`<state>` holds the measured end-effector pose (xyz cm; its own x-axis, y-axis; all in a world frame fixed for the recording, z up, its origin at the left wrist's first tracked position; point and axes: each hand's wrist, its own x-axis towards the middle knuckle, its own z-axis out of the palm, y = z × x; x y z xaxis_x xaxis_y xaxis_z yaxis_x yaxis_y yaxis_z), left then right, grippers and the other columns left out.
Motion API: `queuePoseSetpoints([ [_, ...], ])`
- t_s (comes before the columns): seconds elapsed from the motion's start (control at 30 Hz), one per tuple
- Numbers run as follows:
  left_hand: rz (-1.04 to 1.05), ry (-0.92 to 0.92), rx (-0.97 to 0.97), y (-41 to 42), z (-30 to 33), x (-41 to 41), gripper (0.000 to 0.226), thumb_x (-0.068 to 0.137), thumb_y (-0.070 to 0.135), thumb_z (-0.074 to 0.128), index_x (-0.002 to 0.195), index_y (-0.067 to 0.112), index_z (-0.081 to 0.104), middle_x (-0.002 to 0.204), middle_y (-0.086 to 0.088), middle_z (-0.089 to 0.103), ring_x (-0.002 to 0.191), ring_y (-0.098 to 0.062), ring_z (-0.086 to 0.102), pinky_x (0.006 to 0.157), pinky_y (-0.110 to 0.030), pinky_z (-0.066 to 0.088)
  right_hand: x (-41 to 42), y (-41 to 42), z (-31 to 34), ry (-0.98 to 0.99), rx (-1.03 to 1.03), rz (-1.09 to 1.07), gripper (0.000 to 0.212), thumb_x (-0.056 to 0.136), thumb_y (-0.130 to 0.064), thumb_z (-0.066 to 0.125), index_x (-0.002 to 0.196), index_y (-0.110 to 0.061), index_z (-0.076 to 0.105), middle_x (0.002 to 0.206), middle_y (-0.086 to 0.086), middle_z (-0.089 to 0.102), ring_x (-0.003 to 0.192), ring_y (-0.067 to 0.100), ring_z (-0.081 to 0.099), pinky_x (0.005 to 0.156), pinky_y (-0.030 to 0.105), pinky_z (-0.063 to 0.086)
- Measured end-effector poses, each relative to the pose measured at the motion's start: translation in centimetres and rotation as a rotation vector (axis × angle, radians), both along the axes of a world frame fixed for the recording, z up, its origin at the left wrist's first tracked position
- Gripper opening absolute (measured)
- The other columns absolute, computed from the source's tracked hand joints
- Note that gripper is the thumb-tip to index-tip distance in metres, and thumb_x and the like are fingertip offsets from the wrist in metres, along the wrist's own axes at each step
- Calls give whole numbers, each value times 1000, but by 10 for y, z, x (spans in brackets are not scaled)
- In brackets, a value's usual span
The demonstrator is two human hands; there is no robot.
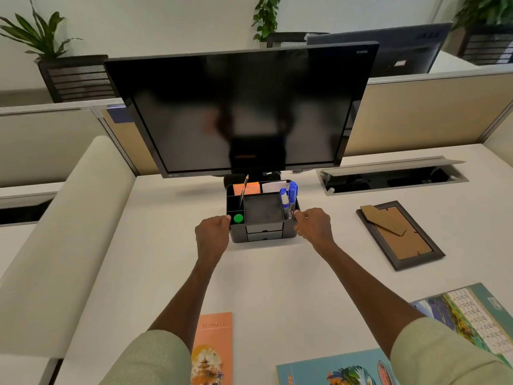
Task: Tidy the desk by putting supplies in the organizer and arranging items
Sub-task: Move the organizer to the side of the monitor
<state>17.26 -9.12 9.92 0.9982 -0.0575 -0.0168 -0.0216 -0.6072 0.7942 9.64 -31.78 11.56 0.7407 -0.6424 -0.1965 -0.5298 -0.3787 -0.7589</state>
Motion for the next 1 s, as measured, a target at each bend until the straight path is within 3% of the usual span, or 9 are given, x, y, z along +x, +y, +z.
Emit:
queuePoseSetpoints([
  [0.13,-10,12,43,1,7,7,35,95,31,56,74,10,75,68,-8,72,70,-20,65,60,-22,41,2,-2,-1,4,66,-34,35,94,-28,54,78,0,70,71,13,71,70,29,70,74,43,59],
  [0.27,-91,85,140,-1,15,18,33,92,34,59,84,7,76,71,-7,74,68,-19,69,71,-27,52,7,-4,-5,32,183,-68,28,89,-22,53,73,-1,62,65,13,66,56,26,64,66,40,58],
  [0.37,-214,186,258,-1,19,28,38,86,30,54,75,-1,73,70,-15,73,73,-30,71,79,-40,56,10,-5,-9,59,171,-59,27,89,-23,53,83,0,65,74,15,71,67,30,71,71,45,61],
  [0.43,-229,215,267,-4,20,33,32,84,18,54,70,-7,68,71,-19,72,74,-33,71,76,-41,57,12,-5,-8,83,140,-47,26,90,-22,53,87,1,65,80,16,72,75,30,71,75,44,60],
  [0.57,-192,236,243,-3,24,25,30,81,14,53,65,-8,66,64,-14,71,66,-31,68,57,-27,51,14,-2,-2,127,94,-1,17,89,-13,55,77,-1,57,71,13,62,62,25,60,58,30,50],
  [0.7,-142,261,120,21,21,11,41,63,26,44,62,-8,66,61,-17,70,71,-35,71,71,-43,58,15,8,2,84,126,75,23,93,-19,51,80,-3,61,77,16,67,69,29,66,65,37,59],
  [0.8,-62,251,94,44,23,-3,34,73,18,49,48,-3,55,56,-14,69,67,-34,70,66,-40,56,27,26,10,133,-28,172,30,89,-14,51,59,-9,49,56,5,56,49,18,53,49,24,43],
  [0.87,25,244,56,62,21,-10,36,80,9,51,47,-5,54,55,-13,69,64,-33,70,61,-37,54,35,44,17,127,-92,192,33,85,-11,52,53,-8,44,48,1,47,43,13,41,45,24,31],
  [1.0,174,234,-13,99,22,-21,34,86,6,52,64,-18,62,55,-11,69,58,-24,71,57,-26,51,55,83,20,112,-195,340,29,91,-18,53,67,-4,59,61,5,55,54,14,49,48,23,35],
])
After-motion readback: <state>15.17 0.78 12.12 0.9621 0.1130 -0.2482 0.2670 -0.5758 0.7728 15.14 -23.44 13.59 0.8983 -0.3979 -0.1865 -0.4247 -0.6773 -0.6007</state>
